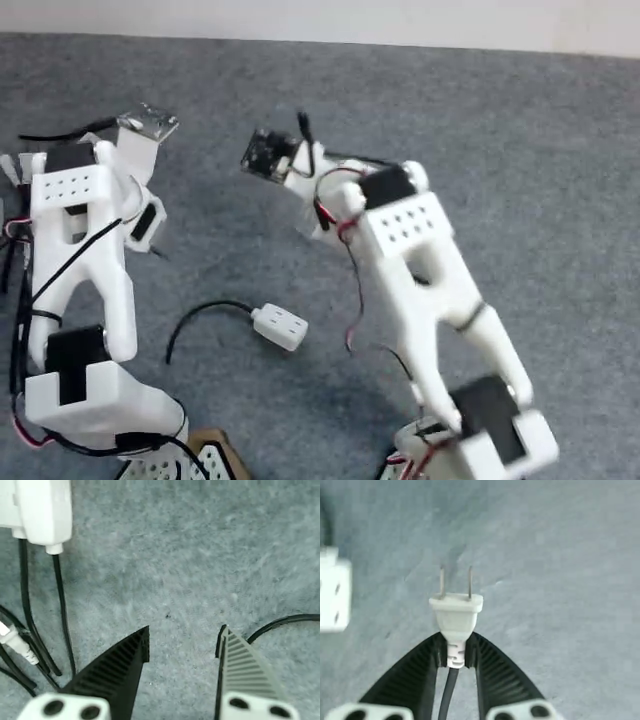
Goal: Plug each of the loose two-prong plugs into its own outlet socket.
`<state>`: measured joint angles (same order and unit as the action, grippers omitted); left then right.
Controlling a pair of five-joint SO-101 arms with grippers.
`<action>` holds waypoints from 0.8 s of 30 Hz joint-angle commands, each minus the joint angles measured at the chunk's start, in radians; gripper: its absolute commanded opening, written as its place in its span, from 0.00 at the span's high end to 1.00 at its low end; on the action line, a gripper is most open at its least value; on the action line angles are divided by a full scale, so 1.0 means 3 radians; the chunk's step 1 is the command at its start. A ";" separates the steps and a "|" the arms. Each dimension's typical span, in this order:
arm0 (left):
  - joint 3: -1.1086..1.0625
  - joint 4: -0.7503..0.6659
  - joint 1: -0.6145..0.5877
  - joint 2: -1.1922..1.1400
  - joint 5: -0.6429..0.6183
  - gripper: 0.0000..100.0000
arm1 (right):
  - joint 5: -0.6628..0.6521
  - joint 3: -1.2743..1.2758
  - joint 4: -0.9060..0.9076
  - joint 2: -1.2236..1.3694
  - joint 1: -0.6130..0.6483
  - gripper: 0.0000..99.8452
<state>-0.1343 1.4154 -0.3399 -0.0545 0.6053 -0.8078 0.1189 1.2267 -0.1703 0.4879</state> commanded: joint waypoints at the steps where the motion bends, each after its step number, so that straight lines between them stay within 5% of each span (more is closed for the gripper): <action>1: -0.0018 0.0036 0.0115 0.0023 0.0031 0.77 | 0.0256 0.0386 -0.0509 -0.0545 0.0125 0.99; 8: 0.0013 0.0036 0.0315 0.0018 -0.0005 0.77 | 0.0823 0.1665 -0.2002 -0.1194 0.0361 0.99; 13: 0.0049 -0.0465 0.0320 0.0013 -0.0593 0.77 | 0.1171 0.2309 -0.3035 -0.1557 0.0284 0.99; 17: 0.0171 -0.0900 0.0437 -0.0156 -0.1074 0.77 | 0.1222 0.2519 -0.3271 -0.1537 0.0233 0.99; 24: 0.1383 -0.0972 0.0898 -0.1102 -0.1545 0.77 | 0.1243 0.2514 -0.3358 -0.1077 0.0161 0.99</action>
<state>0.0898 1.1408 -0.1358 -0.3000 0.1926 -0.4457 0.8830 0.2616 -0.5247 0.5539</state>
